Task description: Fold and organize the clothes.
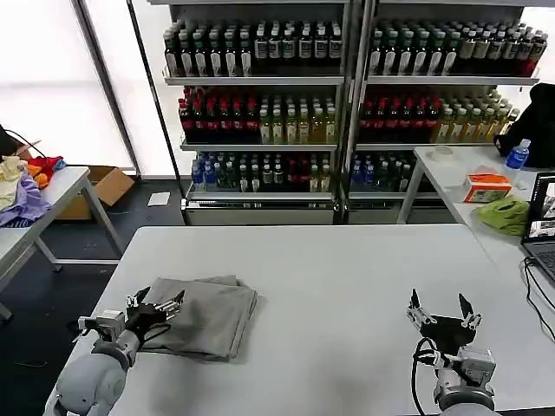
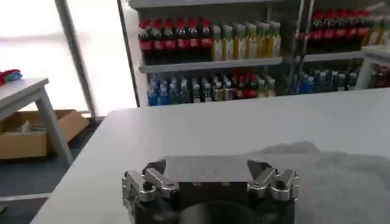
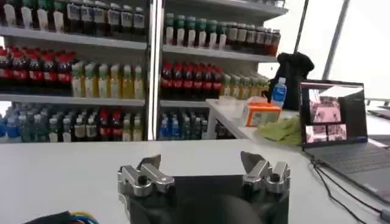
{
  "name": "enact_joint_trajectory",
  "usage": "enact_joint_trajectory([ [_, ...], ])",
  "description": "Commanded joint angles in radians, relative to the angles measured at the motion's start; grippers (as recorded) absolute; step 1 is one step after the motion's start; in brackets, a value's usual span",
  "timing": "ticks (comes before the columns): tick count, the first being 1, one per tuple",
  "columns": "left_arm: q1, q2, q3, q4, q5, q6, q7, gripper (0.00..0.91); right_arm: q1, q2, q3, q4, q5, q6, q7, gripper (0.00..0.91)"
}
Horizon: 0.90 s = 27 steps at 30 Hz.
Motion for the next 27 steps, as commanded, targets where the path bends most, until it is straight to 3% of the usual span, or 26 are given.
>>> enact_joint_trajectory([
  [1, 0.011, 0.016, -0.027, 0.065, 0.047, -0.005, 0.030, 0.907, 0.004, 0.001, -0.006, -0.003, -0.001, 0.001, 0.000, 0.907],
  [14, -0.005, 0.009, -0.026, 0.169, -0.001, -0.016, 0.055, 0.907, -0.002, 0.001, -0.003, 0.008, -0.006, -0.003, 0.002, 0.907],
  [15, -0.005, 0.007, -0.026, 0.172, -0.019, -0.014, 0.055, 0.856, -0.001, 0.001, -0.003, 0.008, -0.006, -0.003, 0.002, 0.907],
  [16, -0.005, 0.006, -0.027, 0.175, -0.034, -0.009, 0.054, 0.665, -0.001, 0.001, -0.003, 0.008, -0.006, -0.004, 0.002, 0.907],
  [17, -0.004, 0.006, -0.028, 0.176, -0.043, -0.006, 0.054, 0.060, 0.000, 0.001, -0.004, 0.009, -0.006, -0.005, 0.002, 0.907],
  [18, -0.003, 0.005, -0.028, 0.175, -0.055, -0.005, 0.053, 0.000, 0.001, 0.002, -0.004, 0.010, -0.006, -0.005, 0.003, 0.907],
  [27, 0.009, -0.012, -0.029, 0.164, -0.142, 0.021, 0.054, 0.010, 0.003, 0.002, -0.008, 0.010, -0.007, -0.005, 0.004, 0.907],
])
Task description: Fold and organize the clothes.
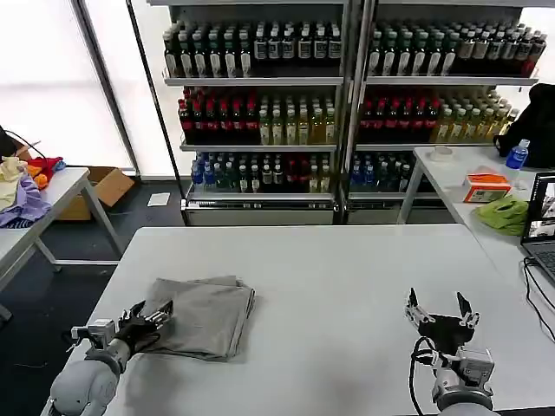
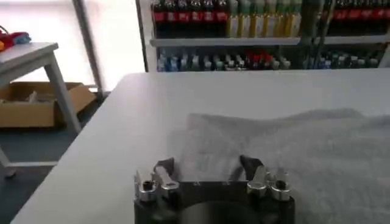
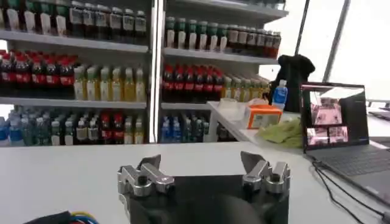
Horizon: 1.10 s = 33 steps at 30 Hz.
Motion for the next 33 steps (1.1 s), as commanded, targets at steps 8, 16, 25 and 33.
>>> enact_joint_trajectory([
  [8, 0.008, -0.015, -0.006, 0.030, -0.124, 0.025, 0.003, 0.010, -0.004, -0.005, 0.012, -0.004, 0.005, 0.004, 0.001, 0.907],
  [16, 0.006, -0.010, -0.052, 0.028, -0.154, 0.021, 0.000, 0.000, 0.005, -0.005, 0.007, -0.011, 0.005, 0.006, 0.005, 0.907],
  [25, -0.029, 0.092, -0.291, 0.034, -0.182, 0.016, 0.003, 0.000, 0.023, -0.019, 0.005, -0.024, 0.016, 0.005, 0.005, 0.907],
  [33, -0.051, 0.263, -0.462, 0.038, -0.126, 0.007, 0.016, 0.000, 0.036, -0.016, -0.014, -0.046, 0.019, 0.012, 0.005, 0.907],
])
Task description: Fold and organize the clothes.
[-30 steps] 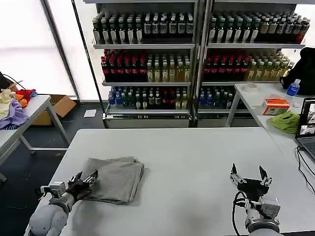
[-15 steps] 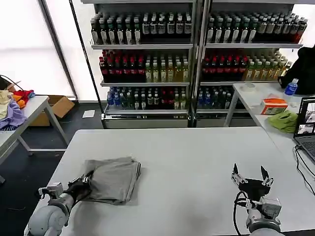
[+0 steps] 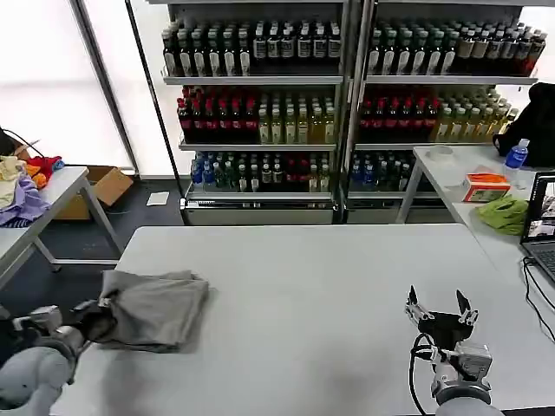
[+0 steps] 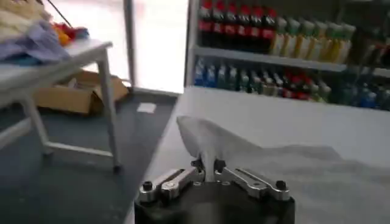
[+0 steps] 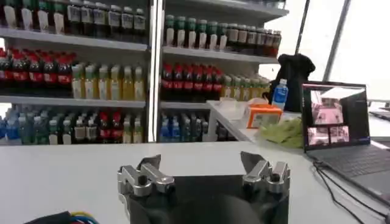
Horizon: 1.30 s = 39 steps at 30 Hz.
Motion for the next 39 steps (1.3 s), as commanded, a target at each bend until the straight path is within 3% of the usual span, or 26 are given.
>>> enact_joint_trajectory([
  [1, -0.011, 0.194, -0.249, -0.035, 0.054, -0.025, 0.018, 0.000, 0.007, 0.000, -0.008, -0.014, 0.002, 0.006, 0.001, 0.907],
  [8, 0.052, 0.127, -0.108, -0.281, 0.149, -0.015, 0.018, 0.000, 0.003, 0.009, 0.001, -0.024, 0.000, 0.006, 0.005, 0.907],
  [13, 0.149, 0.082, 0.219, -0.553, 0.086, 0.026, -0.065, 0.000, -0.016, 0.025, 0.027, -0.026, -0.002, 0.001, 0.011, 0.907],
  [17, 0.017, 0.025, 0.558, -0.623, 0.031, 0.055, -0.174, 0.000, -0.019, 0.050, 0.032, -0.026, -0.022, -0.009, 0.016, 0.907],
  [19, -0.046, -0.014, 0.678, -0.604, 0.035, 0.056, -0.213, 0.000, -0.021, 0.066, 0.024, -0.025, -0.037, -0.014, 0.020, 0.907],
  [24, -0.259, -0.173, 0.902, -0.321, 0.126, 0.055, -0.214, 0.000, -0.032, 0.116, 0.001, -0.033, -0.079, -0.024, 0.023, 0.907],
  [29, -0.357, -0.238, 0.926, -0.144, 0.124, 0.055, -0.210, 0.000, -0.042, 0.140, -0.018, -0.025, -0.117, -0.028, 0.015, 0.907],
  [35, -0.385, -0.262, 0.916, -0.106, 0.121, 0.047, -0.203, 0.010, -0.034, 0.138, -0.032, -0.042, -0.130, -0.029, 0.011, 0.907],
  [36, -0.387, -0.266, 0.913, -0.105, 0.109, 0.042, -0.201, 0.907, -0.030, 0.137, -0.036, -0.046, -0.131, -0.029, 0.011, 0.907],
  [39, -0.395, -0.290, 0.900, -0.094, 0.023, -0.041, -0.159, 0.907, -0.018, 0.137, -0.052, -0.063, -0.140, -0.030, 0.008, 0.907],
])
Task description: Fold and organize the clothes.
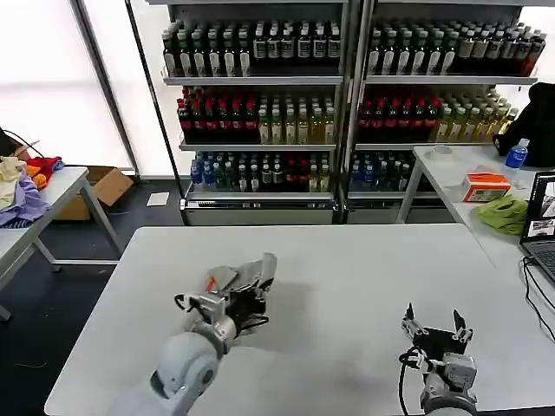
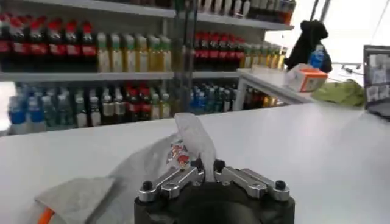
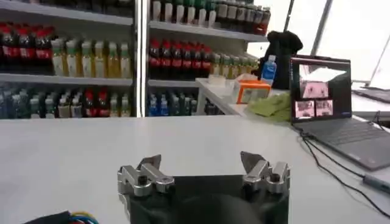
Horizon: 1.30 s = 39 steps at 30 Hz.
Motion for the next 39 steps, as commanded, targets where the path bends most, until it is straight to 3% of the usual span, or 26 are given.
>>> enact_joint_trajectory([
  [1, -0.134, -0.121, 0.153, 0.135, -0.094, -0.100, 0.029, 0.907, 0.017, 0.023, -0.032, -0.034, -0.037, -0.003, -0.001, 0.907],
  [5, -0.120, -0.129, 0.135, 0.111, -0.209, -0.183, 0.096, 0.907, 0.043, 0.022, -0.058, -0.070, -0.038, -0.008, 0.002, 0.907],
  [12, -0.099, -0.119, 0.072, 0.084, -0.178, -0.165, 0.009, 0.907, 0.095, 0.015, -0.097, -0.114, 0.072, -0.018, 0.013, 0.907],
  [14, -0.099, -0.097, 0.046, 0.084, -0.125, -0.154, -0.012, 0.907, 0.126, 0.001, -0.113, -0.120, 0.163, -0.017, 0.009, 0.907],
  [16, -0.099, -0.060, 0.007, 0.084, -0.068, -0.130, -0.041, 0.907, 0.181, -0.023, -0.135, -0.145, 0.327, -0.027, 0.001, 0.907],
  [23, -0.076, 0.051, -0.099, 0.068, 0.028, -0.090, -0.092, 0.907, 0.392, -0.076, -0.223, -0.292, 0.611, -0.067, 0.029, 0.887],
  [27, -0.055, 0.068, -0.135, 0.064, 0.058, -0.078, -0.108, 0.907, 0.475, -0.074, -0.280, -0.358, 0.659, -0.067, 0.029, 0.856],
  [31, -0.035, 0.073, -0.170, 0.068, 0.096, -0.022, -0.112, 0.907, 0.531, -0.052, -0.332, -0.401, 0.665, -0.067, 0.031, 0.625],
  [33, -0.028, 0.077, -0.182, 0.069, 0.111, -0.019, -0.109, 0.907, 0.542, -0.049, -0.350, -0.410, 0.665, -0.068, 0.031, 0.665],
  [34, -0.026, 0.077, -0.193, 0.069, 0.113, -0.018, -0.109, 0.907, 0.550, -0.049, -0.366, -0.414, 0.665, -0.068, 0.031, 0.766],
  [39, -0.013, 0.075, -0.213, 0.068, 0.111, -0.013, -0.111, 0.907, 0.557, -0.041, -0.400, -0.434, 0.662, -0.068, 0.038, 0.786],
])
